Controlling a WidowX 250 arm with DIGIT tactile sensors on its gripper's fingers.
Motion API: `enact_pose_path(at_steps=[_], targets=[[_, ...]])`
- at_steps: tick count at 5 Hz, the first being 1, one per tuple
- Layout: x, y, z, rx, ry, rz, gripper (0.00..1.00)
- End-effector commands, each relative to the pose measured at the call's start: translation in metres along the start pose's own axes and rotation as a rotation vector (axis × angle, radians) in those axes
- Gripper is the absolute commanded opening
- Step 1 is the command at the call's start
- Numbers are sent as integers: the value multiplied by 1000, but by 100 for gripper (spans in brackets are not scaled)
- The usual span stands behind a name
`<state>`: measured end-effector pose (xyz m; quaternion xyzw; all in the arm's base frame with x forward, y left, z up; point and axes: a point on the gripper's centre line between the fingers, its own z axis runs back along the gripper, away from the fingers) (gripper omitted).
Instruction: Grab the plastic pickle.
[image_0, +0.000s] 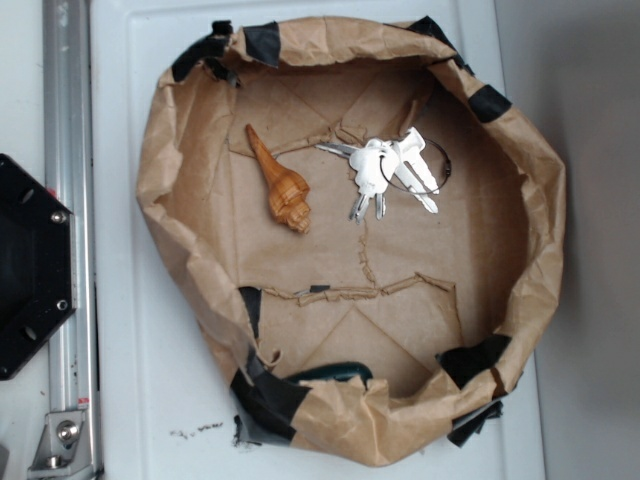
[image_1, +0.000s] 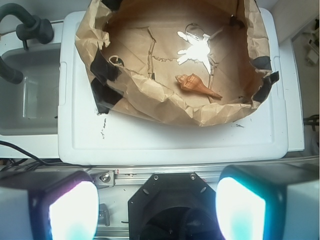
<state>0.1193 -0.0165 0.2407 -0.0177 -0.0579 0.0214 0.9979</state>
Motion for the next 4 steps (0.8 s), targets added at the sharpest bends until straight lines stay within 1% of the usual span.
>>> enact_pose_path(at_steps=[1, 2, 3, 4], targets=[[89, 29, -44, -96, -72, 230, 100], [109, 28, -81, -152, -23, 244, 100], [107, 6, -134, -194, 87, 229, 100], [90, -11, -179, -166, 150, 229, 100]])
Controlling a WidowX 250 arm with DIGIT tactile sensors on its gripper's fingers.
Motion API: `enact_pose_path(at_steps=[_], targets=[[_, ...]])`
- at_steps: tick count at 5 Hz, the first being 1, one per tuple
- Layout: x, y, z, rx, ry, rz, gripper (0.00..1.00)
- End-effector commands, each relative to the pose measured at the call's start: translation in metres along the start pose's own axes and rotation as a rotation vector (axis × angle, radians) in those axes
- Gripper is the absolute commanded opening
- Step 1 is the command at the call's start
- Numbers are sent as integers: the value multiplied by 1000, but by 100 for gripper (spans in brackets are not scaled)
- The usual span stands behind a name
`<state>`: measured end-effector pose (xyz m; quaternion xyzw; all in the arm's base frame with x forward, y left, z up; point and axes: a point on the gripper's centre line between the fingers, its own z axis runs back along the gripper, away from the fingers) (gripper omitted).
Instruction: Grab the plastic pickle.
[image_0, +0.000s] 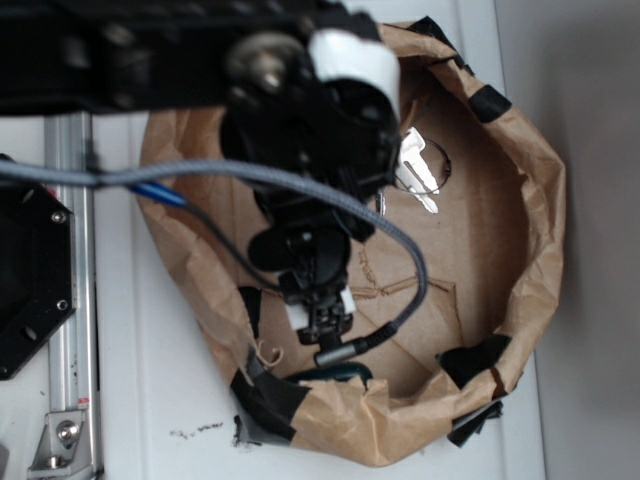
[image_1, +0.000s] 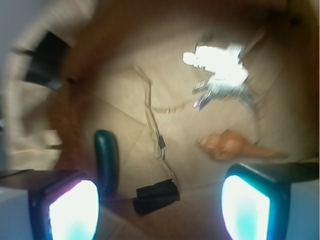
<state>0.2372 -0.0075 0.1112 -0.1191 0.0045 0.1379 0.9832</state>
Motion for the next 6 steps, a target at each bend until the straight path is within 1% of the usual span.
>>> enact_pose_path(at_steps=[1, 2, 3, 4, 5, 6], targets=[[-24, -11, -62, 19, 60, 74, 100], [-27, -27, -65, -73, 47, 39, 100], [-28, -43, -61, -112, 37, -15, 100], [-28, -51, -61, -117, 25, -40, 100], [-26, -54, -55, -106, 4, -55, 100], [-21, -53, -36, -118, -54, -49, 100]])
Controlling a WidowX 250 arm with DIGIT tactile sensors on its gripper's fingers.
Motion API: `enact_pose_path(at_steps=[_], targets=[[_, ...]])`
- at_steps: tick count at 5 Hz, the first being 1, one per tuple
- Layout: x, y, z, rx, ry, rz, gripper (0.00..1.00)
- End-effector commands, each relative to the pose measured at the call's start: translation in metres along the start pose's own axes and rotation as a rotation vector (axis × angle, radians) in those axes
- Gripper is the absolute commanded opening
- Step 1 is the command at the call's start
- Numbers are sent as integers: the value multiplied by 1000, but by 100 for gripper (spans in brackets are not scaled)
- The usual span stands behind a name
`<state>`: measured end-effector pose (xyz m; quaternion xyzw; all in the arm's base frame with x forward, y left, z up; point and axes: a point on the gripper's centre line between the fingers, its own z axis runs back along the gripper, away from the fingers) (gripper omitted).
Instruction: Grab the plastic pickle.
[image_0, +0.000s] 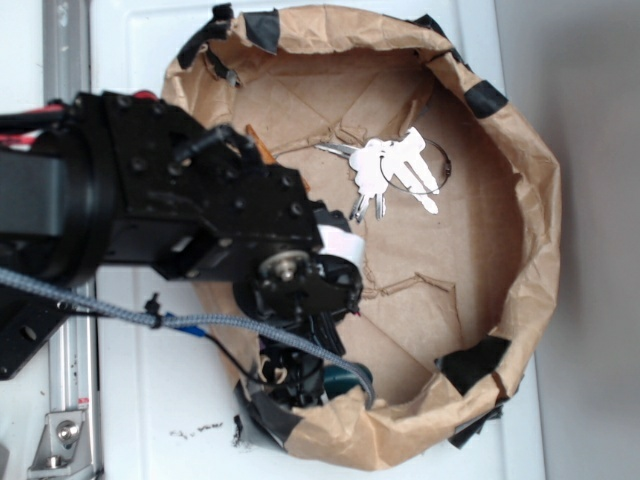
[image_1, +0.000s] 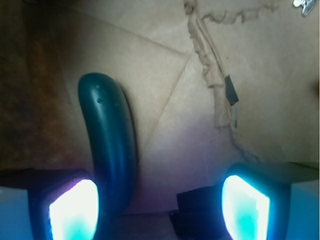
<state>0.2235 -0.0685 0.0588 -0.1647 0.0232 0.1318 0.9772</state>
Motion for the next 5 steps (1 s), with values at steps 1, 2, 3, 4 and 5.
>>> enact_pose_path(at_steps=[1, 2, 3, 4, 5], targets=[[12, -17, 10, 12, -110, -31, 100], [12, -25, -22, 7, -85, -66, 100], [2, -43, -40, -55, -73, -134, 100], [-6, -55, -36, -110, -98, -219, 100], [2, -45, -52, 91, -79, -250, 100]])
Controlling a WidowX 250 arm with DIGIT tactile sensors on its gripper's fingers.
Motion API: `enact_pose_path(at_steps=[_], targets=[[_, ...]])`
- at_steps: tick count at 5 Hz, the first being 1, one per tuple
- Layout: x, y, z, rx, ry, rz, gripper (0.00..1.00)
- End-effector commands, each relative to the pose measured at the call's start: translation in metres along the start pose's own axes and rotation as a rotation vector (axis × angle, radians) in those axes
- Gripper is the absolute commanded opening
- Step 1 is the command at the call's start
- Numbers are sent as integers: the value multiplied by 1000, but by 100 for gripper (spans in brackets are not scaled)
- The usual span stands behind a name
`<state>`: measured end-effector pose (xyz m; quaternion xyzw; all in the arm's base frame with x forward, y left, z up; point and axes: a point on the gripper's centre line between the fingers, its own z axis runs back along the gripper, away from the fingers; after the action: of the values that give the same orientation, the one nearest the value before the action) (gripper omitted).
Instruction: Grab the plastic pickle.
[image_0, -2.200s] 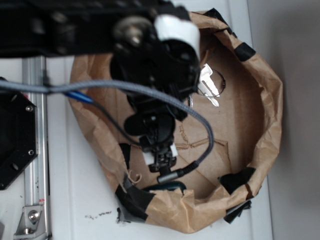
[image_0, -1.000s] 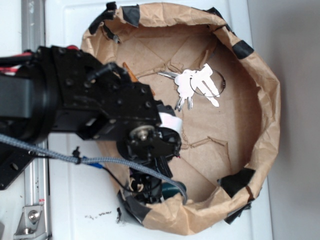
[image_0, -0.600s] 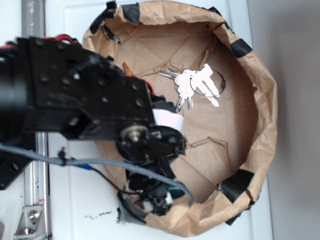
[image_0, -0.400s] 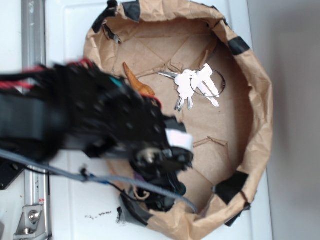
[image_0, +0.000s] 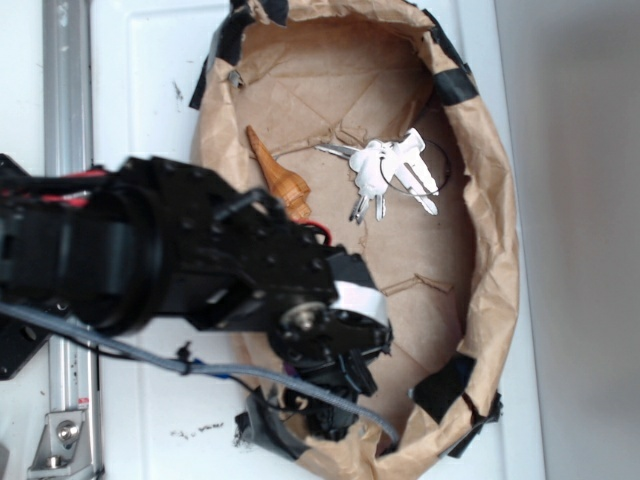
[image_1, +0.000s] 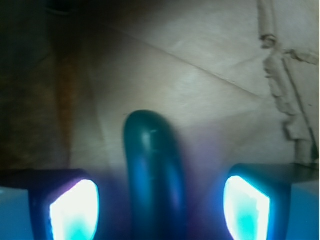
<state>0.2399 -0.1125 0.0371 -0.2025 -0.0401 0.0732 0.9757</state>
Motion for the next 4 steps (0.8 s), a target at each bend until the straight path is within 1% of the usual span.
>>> enact_pose_path(at_steps=[1, 2, 3, 4], targets=[[5, 10, -18, 300, 49, -104, 95], [23, 24, 9, 336, 1, -55, 0], [31, 49, 74, 466, -285, 16, 0], [31, 73, 141, 497, -300, 11, 0]])
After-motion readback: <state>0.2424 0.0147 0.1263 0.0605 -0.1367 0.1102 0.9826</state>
